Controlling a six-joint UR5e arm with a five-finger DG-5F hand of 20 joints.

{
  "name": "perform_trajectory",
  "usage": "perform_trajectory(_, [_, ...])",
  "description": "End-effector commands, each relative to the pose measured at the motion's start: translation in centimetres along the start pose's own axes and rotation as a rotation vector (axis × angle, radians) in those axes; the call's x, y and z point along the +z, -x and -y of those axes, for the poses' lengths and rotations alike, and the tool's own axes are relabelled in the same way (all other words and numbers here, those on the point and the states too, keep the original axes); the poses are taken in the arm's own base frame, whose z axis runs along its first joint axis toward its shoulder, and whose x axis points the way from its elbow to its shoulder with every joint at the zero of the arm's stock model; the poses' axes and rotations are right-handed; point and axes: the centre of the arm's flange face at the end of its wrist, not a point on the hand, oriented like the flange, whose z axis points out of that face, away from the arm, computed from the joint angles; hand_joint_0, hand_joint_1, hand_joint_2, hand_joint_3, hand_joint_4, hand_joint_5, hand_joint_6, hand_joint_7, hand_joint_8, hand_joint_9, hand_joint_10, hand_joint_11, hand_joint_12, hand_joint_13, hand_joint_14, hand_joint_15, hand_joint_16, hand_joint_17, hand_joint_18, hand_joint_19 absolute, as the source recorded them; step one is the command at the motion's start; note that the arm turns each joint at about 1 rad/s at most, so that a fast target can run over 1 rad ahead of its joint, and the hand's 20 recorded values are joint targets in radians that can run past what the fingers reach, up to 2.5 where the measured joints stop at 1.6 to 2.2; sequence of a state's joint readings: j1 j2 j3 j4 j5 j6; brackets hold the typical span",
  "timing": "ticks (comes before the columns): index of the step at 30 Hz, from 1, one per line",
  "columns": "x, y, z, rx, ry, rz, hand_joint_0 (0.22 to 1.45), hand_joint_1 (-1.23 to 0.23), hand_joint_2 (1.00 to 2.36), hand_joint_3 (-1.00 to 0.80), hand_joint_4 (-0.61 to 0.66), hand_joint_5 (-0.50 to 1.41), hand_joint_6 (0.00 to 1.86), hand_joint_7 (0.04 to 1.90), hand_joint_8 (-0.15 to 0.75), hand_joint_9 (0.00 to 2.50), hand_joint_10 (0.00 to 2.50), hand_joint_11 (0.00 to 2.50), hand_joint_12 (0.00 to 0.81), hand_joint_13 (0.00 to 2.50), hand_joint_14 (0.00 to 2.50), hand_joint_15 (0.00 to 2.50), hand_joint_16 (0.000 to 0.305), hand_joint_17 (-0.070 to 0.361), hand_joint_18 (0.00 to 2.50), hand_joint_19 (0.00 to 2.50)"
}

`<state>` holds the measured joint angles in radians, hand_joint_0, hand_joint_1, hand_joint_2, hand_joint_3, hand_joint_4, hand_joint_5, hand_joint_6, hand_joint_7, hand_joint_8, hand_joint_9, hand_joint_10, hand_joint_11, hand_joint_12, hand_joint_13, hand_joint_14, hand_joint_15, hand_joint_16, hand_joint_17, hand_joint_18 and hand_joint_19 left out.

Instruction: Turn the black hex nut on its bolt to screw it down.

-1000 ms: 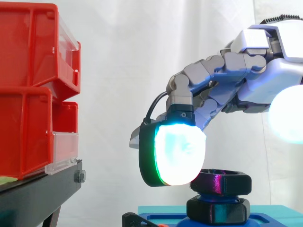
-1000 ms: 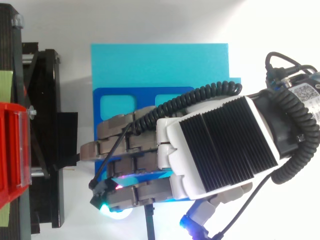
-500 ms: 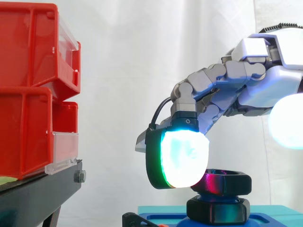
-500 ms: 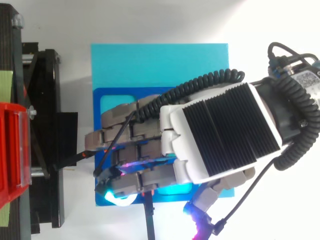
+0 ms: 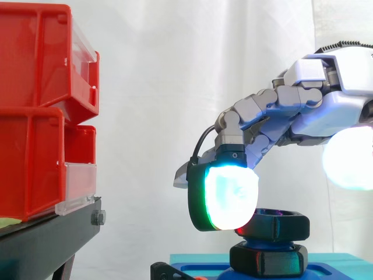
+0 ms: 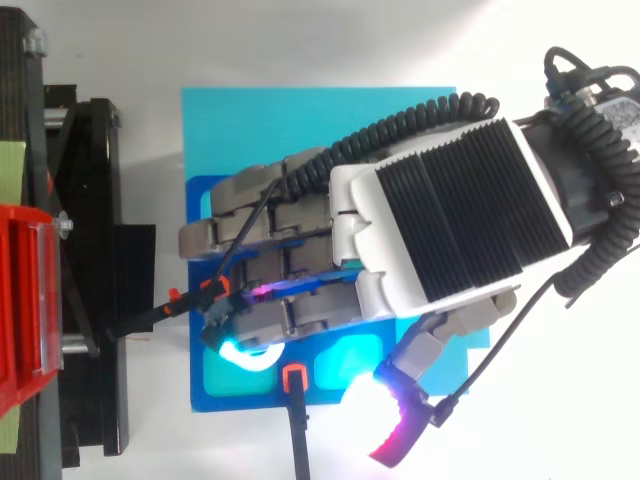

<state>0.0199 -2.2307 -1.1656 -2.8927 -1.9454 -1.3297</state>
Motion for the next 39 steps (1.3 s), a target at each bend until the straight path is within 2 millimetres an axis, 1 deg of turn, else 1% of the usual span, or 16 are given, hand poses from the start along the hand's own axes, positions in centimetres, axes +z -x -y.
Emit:
perform_trajectory(1, [-0.2, 0.1, 0.4, -0.003, -0.005, 0.001, 0.49, -0.39, 1.00, -0.50, 0.12, -0.04, 0.50, 1.03, 0.261, 0.75, 0.01, 0.31, 0.343, 0.42, 0.00, 0.08, 0.057, 0.128, 0.33, 0.32])
perform_trajectory(11, [-0.5, 0.0, 0.7, -0.008, -0.006, -0.003, 0.49, -0.39, 1.00, -0.50, 0.13, -0.05, 0.50, 1.02, 0.262, 0.75, 0.01, 0.31, 0.343, 0.43, 0.00, 0.07, 0.057, 0.128, 0.33, 0.32])
perform_trajectory(17, [-0.7, -0.8, 0.8, -0.014, -0.006, -0.009, 0.49, -0.38, 1.00, -0.50, 0.13, -0.05, 0.50, 1.02, 0.262, 0.75, 0.01, 0.31, 0.343, 0.43, 0.00, 0.08, 0.056, 0.127, 0.34, 0.32])
perform_trajectory(27, [-0.7, -0.7, 0.9, -0.026, -0.006, -0.003, 0.49, -0.38, 1.00, -0.50, 0.14, -0.04, 0.50, 1.04, 0.264, 0.75, 0.01, 0.32, 0.343, 0.43, 0.00, 0.07, 0.056, 0.127, 0.34, 0.33])
perform_trajectory(33, [-1.1, -0.5, 1.4, -0.037, -0.013, 0.000, 0.49, -0.38, 1.00, -0.50, 0.18, -0.04, 0.50, 1.06, 0.269, 0.76, 0.01, 0.32, 0.345, 0.43, 0.00, 0.08, 0.056, 0.127, 0.34, 0.33])
perform_trajectory(39, [-1.5, -0.1, 2.4, -0.053, -0.013, 0.019, 0.49, -0.38, 1.00, -0.50, 0.20, -0.04, 0.50, 1.08, 0.275, 0.76, 0.01, 0.34, 0.348, 0.43, 0.00, 0.08, 0.056, 0.127, 0.34, 0.32])
